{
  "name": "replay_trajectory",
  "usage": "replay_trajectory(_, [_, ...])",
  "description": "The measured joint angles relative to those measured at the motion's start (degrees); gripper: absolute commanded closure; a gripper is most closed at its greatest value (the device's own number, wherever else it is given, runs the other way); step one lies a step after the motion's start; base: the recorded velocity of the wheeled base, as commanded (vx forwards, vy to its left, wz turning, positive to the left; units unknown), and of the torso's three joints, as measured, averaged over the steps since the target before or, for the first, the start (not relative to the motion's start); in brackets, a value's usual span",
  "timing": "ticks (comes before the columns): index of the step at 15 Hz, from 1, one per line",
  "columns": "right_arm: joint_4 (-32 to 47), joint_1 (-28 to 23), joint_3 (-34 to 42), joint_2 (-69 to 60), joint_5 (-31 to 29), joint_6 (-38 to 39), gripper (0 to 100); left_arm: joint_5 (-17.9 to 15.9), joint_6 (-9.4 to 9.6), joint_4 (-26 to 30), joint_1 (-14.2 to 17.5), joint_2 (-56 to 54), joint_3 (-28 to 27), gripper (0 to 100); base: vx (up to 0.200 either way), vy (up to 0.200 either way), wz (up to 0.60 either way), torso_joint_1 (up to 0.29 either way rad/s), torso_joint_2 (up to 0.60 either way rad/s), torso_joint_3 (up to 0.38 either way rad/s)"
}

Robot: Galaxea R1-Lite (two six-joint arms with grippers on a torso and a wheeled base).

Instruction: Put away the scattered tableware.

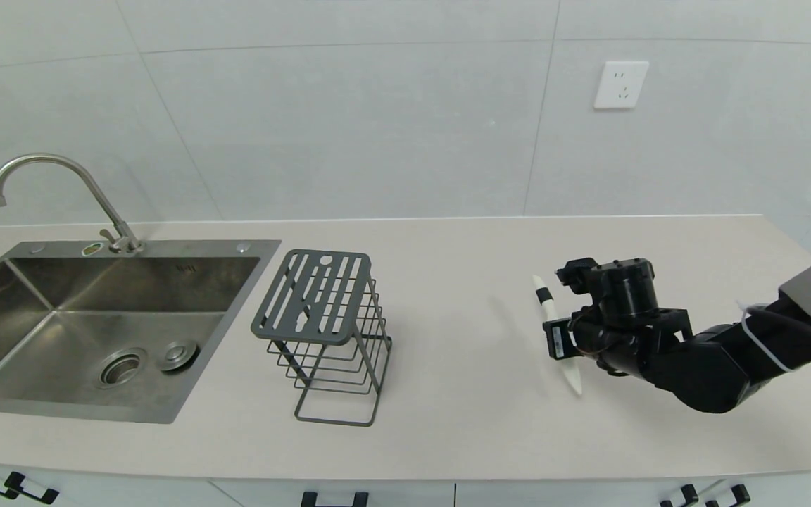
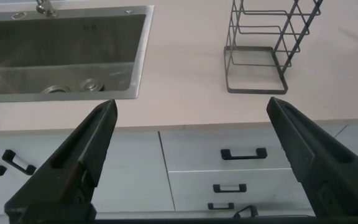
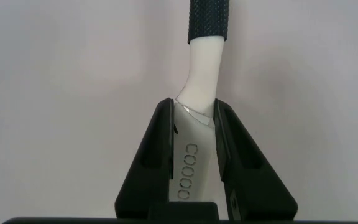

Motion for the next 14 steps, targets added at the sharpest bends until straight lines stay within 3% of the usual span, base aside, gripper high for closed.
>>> replay_trajectory(6, [-14.53, 1.16, 3.8, -6.52, 6.4, -9.2, 100, -1.77, -0.05, -2.21, 0.0, 0.02, 0.12, 0, 0.0, 0.0, 0.0, 0.0, 0.0, 0.0])
replay_trajectory(8, [-18.47, 1.34, 4.46, -7.28, 9.02, -13.59, 100, -2.33, -0.13, -12.19, 0.0, 0.05, 0.07, 0, 0.0, 0.0, 0.0, 0.0, 0.0, 0.0])
replay_trajectory(9, [-19.13, 1.38, 4.63, -7.69, 10.29, -14.92, 100, -2.9, -0.3, -13.89, 0.0, 0.05, 0.07, 0, 0.0, 0.0, 0.0, 0.0, 0.0, 0.0])
replay_trajectory(11, [-19.79, 1.4, 4.8, -9.14, 12.43, -19.55, 100, -7.85, -1.9, -17.73, -0.02, 0.05, -0.84, 0, 0.0, 0.0, 0.0, 0.0, 0.0, 0.0])
replay_trajectory(14, [-19.9, 2.34, 4.94, -11.37, 15.14, -21.55, 100, -14.09, -4.29, -14.63, -0.15, 1.58, -8.67, 0, 0.0, 0.0, 0.0, 0.0, 0.0, 0.0])
